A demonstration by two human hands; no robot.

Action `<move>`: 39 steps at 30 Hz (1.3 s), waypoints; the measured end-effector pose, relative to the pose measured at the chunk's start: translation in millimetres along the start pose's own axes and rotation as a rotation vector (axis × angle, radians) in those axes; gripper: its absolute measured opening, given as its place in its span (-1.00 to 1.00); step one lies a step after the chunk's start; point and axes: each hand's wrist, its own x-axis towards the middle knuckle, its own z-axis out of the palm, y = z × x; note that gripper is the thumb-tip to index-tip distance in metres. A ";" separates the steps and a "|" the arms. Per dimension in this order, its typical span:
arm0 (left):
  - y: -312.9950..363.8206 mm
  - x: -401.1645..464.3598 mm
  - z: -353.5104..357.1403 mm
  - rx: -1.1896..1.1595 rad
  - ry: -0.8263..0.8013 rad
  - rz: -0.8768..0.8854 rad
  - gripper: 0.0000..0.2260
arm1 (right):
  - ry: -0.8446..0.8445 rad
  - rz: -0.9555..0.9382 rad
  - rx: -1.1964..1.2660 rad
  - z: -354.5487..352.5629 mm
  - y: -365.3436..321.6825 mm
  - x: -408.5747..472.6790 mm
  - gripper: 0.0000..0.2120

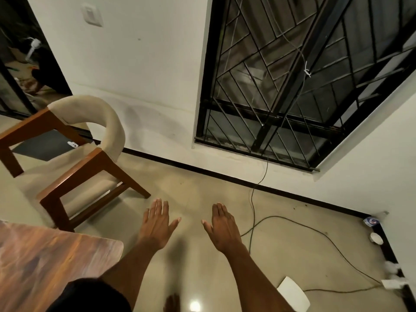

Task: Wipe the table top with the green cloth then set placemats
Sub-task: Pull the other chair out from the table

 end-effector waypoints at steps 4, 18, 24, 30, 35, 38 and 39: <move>-17.3 26.5 -5.8 -0.049 0.043 -0.036 -0.04 | -0.067 -0.038 -0.022 -8.9 -10.3 29.8 -0.10; -73.8 143.0 -53.6 -0.145 0.089 -0.268 -0.20 | -0.087 -0.304 -0.047 -43.2 -53.1 224.8 -0.30; -69.9 199.2 -99.7 -0.192 0.115 -0.349 -0.20 | -0.118 -0.368 -0.064 -77.5 -56.0 314.1 -0.29; -62.2 230.2 -97.1 -0.214 0.115 -0.455 -0.22 | -0.168 -0.518 -0.134 -78.7 -61.7 383.9 -0.32; -81.4 242.4 -93.0 -0.171 0.110 -0.584 -0.01 | -0.186 -0.637 -0.116 -75.6 -90.6 425.8 -0.21; -90.6 261.1 -102.3 -0.185 0.103 -0.623 0.02 | -0.204 -0.693 -0.091 -70.8 -101.3 454.9 0.15; -92.0 268.4 -106.9 -0.197 0.106 -0.633 0.01 | -0.208 -0.703 -0.095 -67.7 -103.8 465.8 0.16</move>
